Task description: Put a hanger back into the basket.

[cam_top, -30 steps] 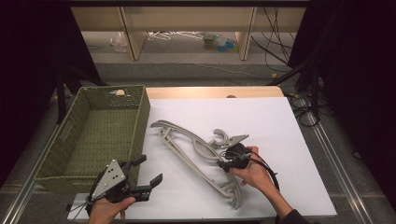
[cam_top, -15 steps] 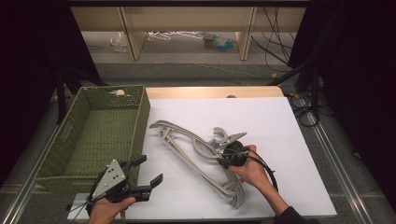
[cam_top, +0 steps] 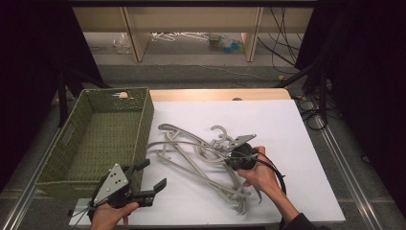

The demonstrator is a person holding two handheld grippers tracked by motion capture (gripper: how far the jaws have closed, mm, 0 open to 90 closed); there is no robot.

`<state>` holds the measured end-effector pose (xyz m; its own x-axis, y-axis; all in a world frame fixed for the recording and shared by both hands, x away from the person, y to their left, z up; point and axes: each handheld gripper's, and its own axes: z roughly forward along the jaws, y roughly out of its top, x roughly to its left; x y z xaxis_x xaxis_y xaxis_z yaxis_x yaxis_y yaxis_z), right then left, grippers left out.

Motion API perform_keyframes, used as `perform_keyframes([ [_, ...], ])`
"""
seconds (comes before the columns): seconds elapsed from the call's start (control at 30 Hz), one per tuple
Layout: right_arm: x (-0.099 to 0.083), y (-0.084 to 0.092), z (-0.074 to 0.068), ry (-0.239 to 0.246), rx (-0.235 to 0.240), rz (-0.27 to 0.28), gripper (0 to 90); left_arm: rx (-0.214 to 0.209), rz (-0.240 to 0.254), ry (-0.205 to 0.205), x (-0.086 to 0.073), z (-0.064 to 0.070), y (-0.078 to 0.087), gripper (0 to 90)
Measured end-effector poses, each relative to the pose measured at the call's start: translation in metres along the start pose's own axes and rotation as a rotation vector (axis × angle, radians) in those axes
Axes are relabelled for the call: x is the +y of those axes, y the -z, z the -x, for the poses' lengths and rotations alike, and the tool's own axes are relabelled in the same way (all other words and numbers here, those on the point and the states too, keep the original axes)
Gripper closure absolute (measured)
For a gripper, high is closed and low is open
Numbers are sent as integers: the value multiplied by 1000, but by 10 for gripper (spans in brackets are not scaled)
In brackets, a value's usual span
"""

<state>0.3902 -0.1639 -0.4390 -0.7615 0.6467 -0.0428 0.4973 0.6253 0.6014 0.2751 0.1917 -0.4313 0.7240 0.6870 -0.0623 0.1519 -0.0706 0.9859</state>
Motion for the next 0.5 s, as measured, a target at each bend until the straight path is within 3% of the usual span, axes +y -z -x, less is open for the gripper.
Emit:
perform_keyframes([
  [0.3, -8, 18, -1, 100, -25, 26, 818, 10, -13, 9, 2, 0, -4, 157],
  [0.43, -12, 35, -2, 137, -23, 54, 818, -27, -46, -10, 10, 10, -20, 158],
  [0.5, -13, 42, -4, 144, -22, 54, 819, -44, -52, 7, 12, 12, -26, 157],
])
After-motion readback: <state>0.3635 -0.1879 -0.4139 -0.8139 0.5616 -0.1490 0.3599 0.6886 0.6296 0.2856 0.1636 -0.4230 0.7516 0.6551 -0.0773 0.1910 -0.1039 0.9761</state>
